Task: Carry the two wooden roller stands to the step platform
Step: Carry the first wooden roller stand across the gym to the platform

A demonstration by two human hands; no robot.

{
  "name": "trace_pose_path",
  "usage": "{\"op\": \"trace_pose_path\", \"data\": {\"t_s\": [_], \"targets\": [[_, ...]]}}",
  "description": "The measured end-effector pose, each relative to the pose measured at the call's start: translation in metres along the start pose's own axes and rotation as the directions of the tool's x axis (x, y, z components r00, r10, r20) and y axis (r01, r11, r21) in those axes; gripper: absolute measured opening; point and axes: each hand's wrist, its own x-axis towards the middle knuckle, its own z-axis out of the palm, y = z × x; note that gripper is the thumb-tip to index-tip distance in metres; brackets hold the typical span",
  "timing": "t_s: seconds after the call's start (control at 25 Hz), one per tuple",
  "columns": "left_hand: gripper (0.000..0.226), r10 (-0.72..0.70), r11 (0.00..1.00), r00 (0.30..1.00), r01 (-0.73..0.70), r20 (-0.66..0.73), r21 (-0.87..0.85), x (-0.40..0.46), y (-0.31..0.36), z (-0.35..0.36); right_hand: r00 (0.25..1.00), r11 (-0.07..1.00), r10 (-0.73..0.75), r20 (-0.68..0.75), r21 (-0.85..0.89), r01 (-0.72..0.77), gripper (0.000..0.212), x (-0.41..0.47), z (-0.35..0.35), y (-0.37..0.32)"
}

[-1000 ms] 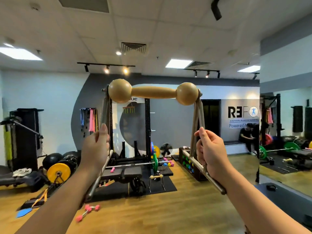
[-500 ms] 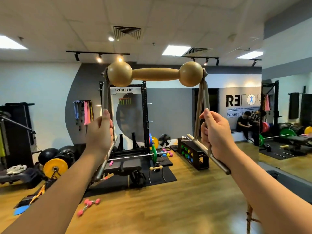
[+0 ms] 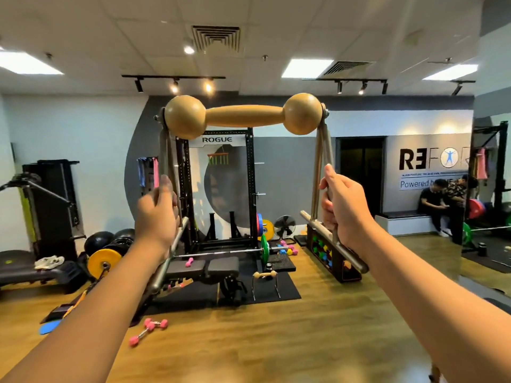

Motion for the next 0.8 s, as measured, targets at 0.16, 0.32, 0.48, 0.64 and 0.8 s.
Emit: {"op": "trace_pose_path", "data": {"t_s": [0.16, 0.32, 0.48, 0.64, 0.8], "targets": [[0.051, 0.006, 0.996, 0.999, -0.002, -0.046, 0.093, 0.013, -0.017, 0.047, 1.000, 1.000, 0.014, 0.015, 0.020, -0.014, 0.045, 0.057, -0.025, 0.031], [0.052, -0.005, 0.995, 0.999, 0.009, -0.045, 0.104, 0.035, -0.059, 0.082, 1.000, 1.000, 0.006, -0.008, 0.009, -0.006, 0.047, 0.108, -0.033, 0.091], [0.052, -0.012, 0.995, 0.996, 0.020, -0.084, 0.102, 0.072, -0.126, 0.100, 0.998, 0.998, -0.063, 0.011, 0.017, 0.062, 0.049, 0.157, -0.017, 0.155], [0.054, 0.013, 0.989, 0.996, 0.001, -0.091, 0.151, 0.147, -0.190, 0.118, 0.997, 0.997, -0.077, 0.001, 0.010, 0.077, 0.049, 0.231, 0.015, 0.214], [0.054, 0.050, 0.986, 0.997, -0.039, -0.064, 0.160, 0.227, -0.241, 0.134, 0.996, 0.996, -0.083, -0.013, 0.024, 0.084, 0.048, 0.303, 0.046, 0.267]]}}
